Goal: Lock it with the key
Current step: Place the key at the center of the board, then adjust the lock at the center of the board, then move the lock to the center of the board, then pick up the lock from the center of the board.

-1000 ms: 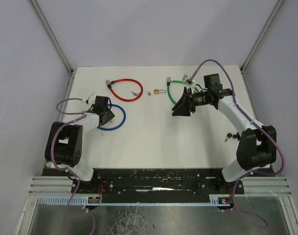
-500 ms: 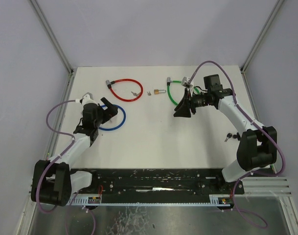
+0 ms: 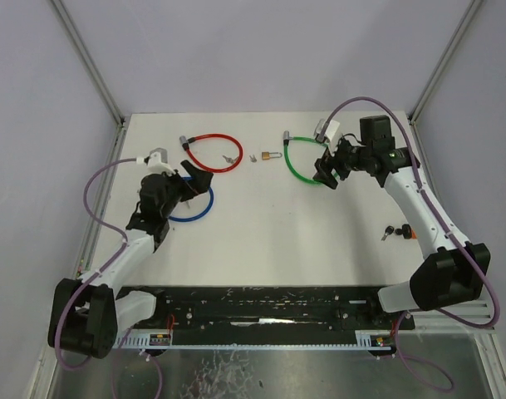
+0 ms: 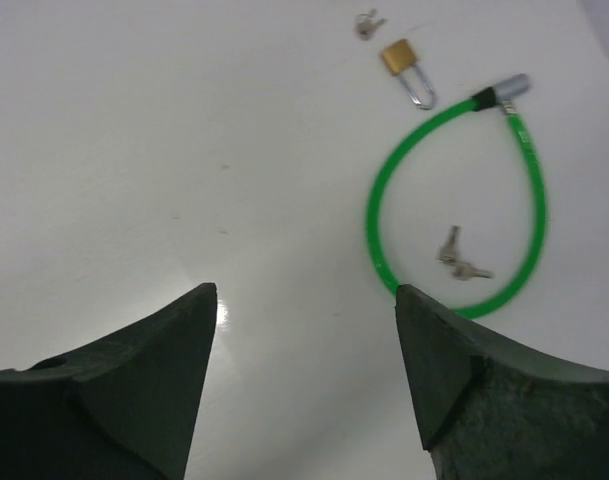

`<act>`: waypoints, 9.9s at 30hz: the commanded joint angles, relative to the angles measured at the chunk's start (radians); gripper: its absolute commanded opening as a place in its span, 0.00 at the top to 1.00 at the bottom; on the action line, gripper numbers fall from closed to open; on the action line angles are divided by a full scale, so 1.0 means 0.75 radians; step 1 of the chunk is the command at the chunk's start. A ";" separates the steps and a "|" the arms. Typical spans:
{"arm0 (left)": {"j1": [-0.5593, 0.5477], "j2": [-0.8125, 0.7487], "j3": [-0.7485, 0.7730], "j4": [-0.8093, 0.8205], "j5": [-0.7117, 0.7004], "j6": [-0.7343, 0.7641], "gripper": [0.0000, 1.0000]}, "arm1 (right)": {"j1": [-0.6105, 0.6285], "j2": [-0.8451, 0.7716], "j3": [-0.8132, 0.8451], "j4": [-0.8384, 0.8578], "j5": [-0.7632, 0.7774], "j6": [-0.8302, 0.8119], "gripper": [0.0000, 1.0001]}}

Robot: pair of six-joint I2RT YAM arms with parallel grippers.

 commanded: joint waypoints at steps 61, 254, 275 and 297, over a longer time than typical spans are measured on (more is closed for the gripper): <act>-0.097 0.008 -0.061 0.208 0.018 0.387 0.09 | 0.146 1.675 1.486 0.204 -0.195 -0.127 0.31; -0.102 -0.008 -0.061 0.305 0.511 -0.122 0.02 | -0.328 0.222 -0.472 -0.144 0.142 -0.723 0.77; -0.098 -0.175 -0.171 0.308 0.392 -0.023 0.02 | -0.213 -0.093 -0.616 0.227 0.560 0.024 0.18; -0.098 -0.201 -0.181 0.273 0.387 0.000 0.01 | -0.302 0.279 -0.540 0.308 0.564 0.145 0.43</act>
